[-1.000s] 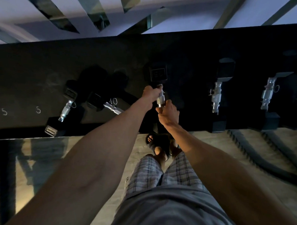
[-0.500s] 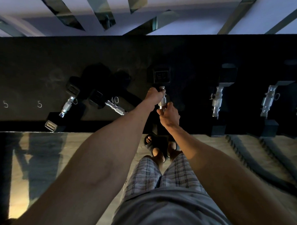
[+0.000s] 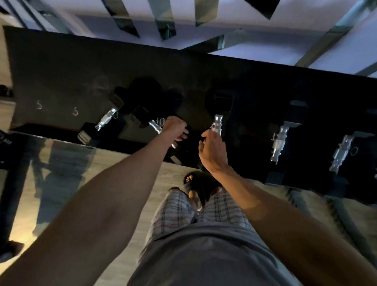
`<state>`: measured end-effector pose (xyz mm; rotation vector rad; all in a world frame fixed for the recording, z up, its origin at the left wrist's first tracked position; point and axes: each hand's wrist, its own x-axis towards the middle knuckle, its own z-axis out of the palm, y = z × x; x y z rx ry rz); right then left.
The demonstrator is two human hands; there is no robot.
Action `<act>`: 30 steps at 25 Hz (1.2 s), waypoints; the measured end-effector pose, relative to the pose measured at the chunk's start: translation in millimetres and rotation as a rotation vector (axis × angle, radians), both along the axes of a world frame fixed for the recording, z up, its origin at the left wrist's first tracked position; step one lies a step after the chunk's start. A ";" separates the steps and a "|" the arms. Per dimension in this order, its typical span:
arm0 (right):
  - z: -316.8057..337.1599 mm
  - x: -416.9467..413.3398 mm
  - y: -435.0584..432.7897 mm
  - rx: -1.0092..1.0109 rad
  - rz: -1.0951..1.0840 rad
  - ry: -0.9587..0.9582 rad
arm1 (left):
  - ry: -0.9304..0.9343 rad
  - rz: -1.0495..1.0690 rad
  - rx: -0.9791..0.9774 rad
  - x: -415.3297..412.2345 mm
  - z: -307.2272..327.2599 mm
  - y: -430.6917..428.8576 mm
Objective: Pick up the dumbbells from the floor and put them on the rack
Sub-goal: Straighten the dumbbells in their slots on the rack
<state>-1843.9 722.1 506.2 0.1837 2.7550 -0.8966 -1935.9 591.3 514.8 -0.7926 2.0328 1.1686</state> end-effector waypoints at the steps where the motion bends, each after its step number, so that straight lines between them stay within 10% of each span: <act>1: 0.4 -6.4 -8.6 -0.044 0.064 -0.042 | -0.007 0.054 -0.003 5.0 -1.1 -15.3; 7: -22.3 -30.8 -72.1 -0.006 0.263 -0.152 | -0.053 0.409 -0.016 19.1 -28.5 -94.2; 17: -53.9 -58.9 -137.9 0.112 0.070 -0.456 | -0.291 0.683 0.498 -8.8 -55.9 -127.0; 30: -48.8 -81.9 -166.3 -0.255 -0.468 -0.337 | -0.062 -0.046 0.269 -78.5 -44.6 -111.2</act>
